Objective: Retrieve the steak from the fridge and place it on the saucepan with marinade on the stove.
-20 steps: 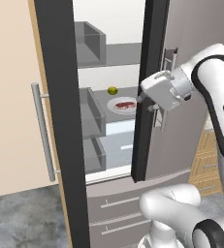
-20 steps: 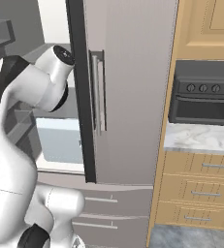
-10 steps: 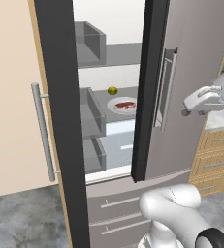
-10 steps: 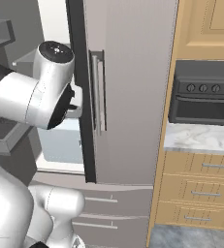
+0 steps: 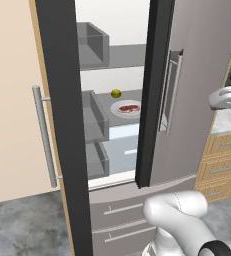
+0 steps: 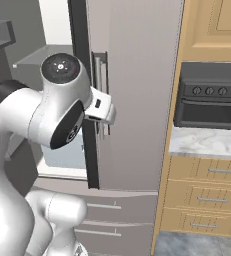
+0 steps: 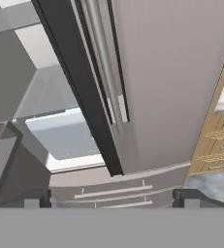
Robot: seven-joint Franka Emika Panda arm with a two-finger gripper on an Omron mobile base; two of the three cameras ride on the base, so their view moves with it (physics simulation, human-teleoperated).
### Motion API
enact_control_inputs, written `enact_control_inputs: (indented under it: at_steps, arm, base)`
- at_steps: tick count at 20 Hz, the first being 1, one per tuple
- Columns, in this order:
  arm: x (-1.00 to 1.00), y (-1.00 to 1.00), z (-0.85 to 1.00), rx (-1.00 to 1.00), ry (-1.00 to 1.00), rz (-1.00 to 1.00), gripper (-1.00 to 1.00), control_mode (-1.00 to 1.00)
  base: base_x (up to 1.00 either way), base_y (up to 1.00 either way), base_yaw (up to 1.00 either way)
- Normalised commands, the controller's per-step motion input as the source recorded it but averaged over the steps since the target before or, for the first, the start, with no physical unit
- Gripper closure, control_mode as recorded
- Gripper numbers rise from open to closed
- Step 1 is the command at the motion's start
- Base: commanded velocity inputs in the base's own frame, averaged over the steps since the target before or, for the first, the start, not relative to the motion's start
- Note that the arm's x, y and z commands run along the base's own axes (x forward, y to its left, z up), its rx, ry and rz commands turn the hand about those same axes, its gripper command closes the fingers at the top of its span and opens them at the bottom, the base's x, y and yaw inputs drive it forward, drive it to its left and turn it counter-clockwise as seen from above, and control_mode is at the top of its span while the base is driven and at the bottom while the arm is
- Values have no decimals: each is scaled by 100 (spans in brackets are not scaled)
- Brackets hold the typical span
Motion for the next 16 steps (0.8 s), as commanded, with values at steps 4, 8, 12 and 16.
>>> enact_control_inputs:
  at_steps: [4,8,12,16]
  arm:
    - [89,11,0,0,0,-11,-100,-100]
    - [72,1,0,0,0,-1,-100,-100]
    - [49,-3,-3,0,0,3,-100,-100]
    - [67,0,-16,0,-1,4,-100,-100]
  base:
    - [0,0,0]
    - [0,0,0]
    - [0,0,0]
    - [0,0,0]
